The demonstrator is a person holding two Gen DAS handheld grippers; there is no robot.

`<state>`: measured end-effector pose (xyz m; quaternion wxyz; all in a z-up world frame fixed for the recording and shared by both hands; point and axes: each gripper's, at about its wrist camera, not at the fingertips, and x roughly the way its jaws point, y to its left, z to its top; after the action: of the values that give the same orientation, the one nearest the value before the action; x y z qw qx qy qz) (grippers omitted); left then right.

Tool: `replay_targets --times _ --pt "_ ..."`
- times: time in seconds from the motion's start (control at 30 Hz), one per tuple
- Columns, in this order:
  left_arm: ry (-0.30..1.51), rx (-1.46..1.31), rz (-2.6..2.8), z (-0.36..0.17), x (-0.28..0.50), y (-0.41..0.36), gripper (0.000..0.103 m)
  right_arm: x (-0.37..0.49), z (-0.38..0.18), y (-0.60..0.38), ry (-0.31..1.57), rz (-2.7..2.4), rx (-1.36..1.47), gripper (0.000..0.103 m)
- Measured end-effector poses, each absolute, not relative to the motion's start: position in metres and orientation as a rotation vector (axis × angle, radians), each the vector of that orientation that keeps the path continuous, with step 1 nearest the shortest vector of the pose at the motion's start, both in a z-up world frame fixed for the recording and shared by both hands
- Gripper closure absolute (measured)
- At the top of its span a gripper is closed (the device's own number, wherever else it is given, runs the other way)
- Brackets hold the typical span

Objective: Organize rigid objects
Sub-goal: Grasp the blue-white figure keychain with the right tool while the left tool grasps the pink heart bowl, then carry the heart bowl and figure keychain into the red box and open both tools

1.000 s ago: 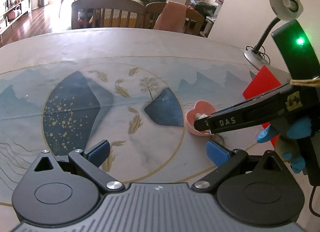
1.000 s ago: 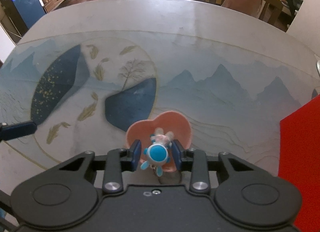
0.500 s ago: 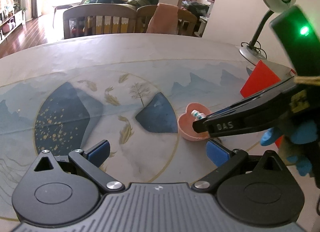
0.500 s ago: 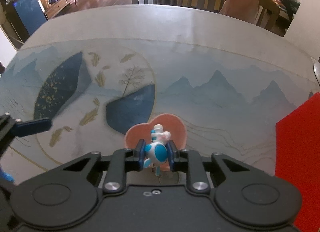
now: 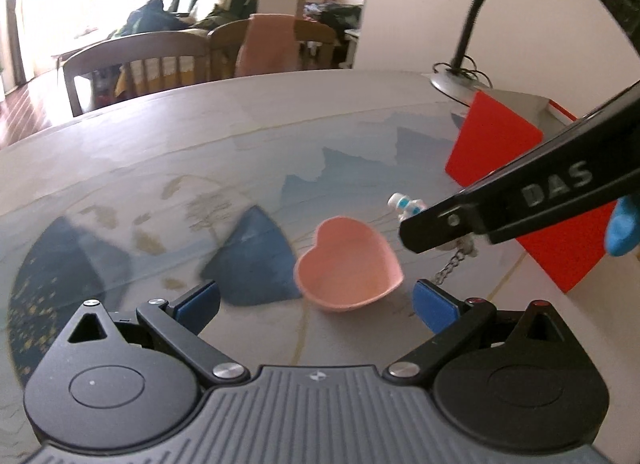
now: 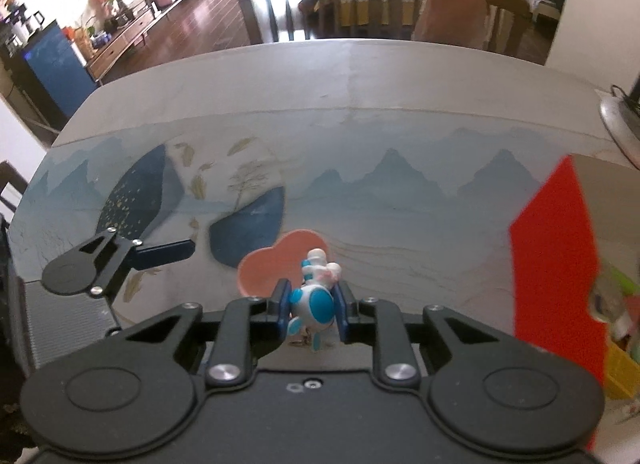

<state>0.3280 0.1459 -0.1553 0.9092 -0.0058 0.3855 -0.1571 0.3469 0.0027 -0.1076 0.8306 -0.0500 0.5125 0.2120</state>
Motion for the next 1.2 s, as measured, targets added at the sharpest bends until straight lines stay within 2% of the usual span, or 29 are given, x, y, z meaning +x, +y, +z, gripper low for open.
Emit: replay_targets --times 0.37,0.47,0.6,0.9,1.2 --pt "0.788 0.043 -0.34 -0.17 0.349 0.117 0.002 0.344 -0.109 -0.031 1.094 0.384 -0.06 0.082" --pt "0.806 0.044 -0.33 -0.174 0.353 0.115 0.021 0.342 -0.11 -0.035 1.094 0.38 -0.048 0.082" --pt "0.818 0.048 -0.322 -0.177 0.355 0.113 0.032 0.34 -0.11 -0.04 1.093 0.385 -0.035 0.082" --pt "0.814 0.045 -0.292 -0.164 0.349 0.111 0.032 0.332 -0.097 -0.052 1.069 0.411 -0.006 0.082" --pt "0.81 0.039 -0.284 -0.12 0.333 0.098 0.032 0.323 -0.069 -0.077 1.01 0.45 0.029 0.082"
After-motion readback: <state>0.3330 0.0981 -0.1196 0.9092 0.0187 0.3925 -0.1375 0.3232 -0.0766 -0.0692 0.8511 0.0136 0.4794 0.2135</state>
